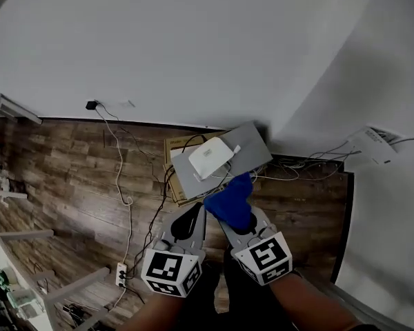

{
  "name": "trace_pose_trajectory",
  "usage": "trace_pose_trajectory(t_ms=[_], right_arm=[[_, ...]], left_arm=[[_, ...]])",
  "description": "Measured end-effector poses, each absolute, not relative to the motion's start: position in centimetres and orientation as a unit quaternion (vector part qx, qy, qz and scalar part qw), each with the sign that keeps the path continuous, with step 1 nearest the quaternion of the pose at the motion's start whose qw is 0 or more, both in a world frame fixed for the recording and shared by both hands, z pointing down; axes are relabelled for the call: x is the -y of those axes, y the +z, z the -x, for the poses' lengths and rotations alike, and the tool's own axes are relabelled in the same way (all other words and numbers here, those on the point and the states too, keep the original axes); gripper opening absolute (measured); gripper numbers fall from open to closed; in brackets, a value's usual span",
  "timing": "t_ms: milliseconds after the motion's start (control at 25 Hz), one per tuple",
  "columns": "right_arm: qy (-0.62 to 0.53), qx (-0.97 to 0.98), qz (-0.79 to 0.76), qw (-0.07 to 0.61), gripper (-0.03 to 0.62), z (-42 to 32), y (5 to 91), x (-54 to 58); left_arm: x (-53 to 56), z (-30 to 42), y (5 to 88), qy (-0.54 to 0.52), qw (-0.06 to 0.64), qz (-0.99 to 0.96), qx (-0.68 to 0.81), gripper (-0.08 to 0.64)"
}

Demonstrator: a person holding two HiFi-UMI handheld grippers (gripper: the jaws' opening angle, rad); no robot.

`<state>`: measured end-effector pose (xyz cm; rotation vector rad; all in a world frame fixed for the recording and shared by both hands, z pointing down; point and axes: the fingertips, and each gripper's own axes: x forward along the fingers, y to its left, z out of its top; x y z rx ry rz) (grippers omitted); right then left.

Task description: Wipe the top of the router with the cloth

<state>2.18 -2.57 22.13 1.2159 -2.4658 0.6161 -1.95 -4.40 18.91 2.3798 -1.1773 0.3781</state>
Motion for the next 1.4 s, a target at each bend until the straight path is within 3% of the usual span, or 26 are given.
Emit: trace_pose_trajectory(t_ms=[240, 440, 600, 800, 1240, 1400], right_arm=[[0.261, 0.858, -0.401, 0.186, 0.1, -2.0, 31.5, 9.4], [0.327, 0.837, -0.41, 0.157, 0.099, -1.3, 37.7, 11.8], [0.316, 0.833, -0.41, 0.198, 0.099, -1.1, 42.8, 12.4], [0.349, 0.813, -0.421, 0.198, 0.098, -1.3, 48.4, 14.5], [0.296, 0.827, -0.368, 0.304, 0.099, 1.8, 55.7, 18.3], [0.266, 0.843, -0.349, 0.311, 0.098, 4.2, 56.9, 20.9]], left_arm=[[10.6, 3.2, 26.7, 0.153, 0.261, -0.837, 0.455, 0.0], [14.2, 4.9, 32.6, 0.15, 0.286, -0.835, 0.447, 0.0], [15.5, 4.8, 36.7, 0.152, 0.297, -0.84, 0.427, 0.0], [16.0, 6.2, 40.1, 0.162, 0.315, -0.837, 0.417, 0.0], [17.5, 7.9, 42.7, 0.161, 0.335, -0.833, 0.41, 0.0], [18.0, 8.5, 44.8, 0.152, 0.344, -0.829, 0.415, 0.0]])
